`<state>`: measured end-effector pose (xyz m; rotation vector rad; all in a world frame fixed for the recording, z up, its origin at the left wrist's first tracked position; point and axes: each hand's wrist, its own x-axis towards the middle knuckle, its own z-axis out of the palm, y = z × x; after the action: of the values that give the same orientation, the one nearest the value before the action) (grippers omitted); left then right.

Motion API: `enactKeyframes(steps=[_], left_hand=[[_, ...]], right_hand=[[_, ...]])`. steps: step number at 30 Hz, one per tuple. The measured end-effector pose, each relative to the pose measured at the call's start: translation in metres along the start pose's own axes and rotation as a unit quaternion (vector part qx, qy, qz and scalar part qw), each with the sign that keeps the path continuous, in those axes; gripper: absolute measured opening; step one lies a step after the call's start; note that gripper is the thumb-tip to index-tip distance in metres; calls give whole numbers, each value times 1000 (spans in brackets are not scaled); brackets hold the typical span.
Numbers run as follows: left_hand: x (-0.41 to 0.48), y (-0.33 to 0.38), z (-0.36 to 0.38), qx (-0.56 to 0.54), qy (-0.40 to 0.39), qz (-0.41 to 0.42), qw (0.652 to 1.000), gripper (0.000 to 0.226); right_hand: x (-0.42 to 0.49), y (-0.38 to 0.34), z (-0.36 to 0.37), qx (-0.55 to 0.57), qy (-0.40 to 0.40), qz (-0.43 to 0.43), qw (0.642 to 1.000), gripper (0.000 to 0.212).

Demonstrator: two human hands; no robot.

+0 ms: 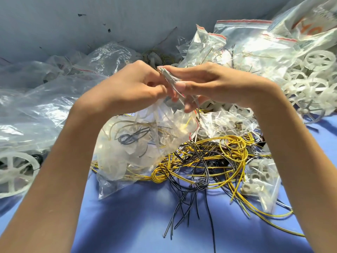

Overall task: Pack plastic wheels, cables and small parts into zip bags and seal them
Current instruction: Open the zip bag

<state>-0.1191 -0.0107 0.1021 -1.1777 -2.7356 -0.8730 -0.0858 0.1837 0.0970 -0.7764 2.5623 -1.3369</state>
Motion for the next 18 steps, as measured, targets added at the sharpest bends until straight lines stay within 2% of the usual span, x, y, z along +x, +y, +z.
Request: enactKeyframes(steps=[3,6,8,12,15,17,18], left_hand=[[-1,-1,-1,-9,40,-31,999,20],[0,-1,1,-13,71,-53,996,26],[0,5,4,-18,76,-44,996,27],[-2,18,11,-25,68,17,997,39],[0,21,11,-28,94,27,995,37],[1,20,10,-34,112,19,993,37],[1,19,9,-36,118,14,992,37]], right_hand=[[-7,-1,-9,-48,17,7,999,40],[-10,-2,-10,-125,-6,44,991,32],[-6,-4,-3,-187,-20,62,980,28],[8,-6,11,-216,30,40,975,24],[9,-6,15,-207,-56,38,976,4],[7,-5,16,-212,-97,41,972,20],[6,-5,16,-218,-92,37,971,32]])
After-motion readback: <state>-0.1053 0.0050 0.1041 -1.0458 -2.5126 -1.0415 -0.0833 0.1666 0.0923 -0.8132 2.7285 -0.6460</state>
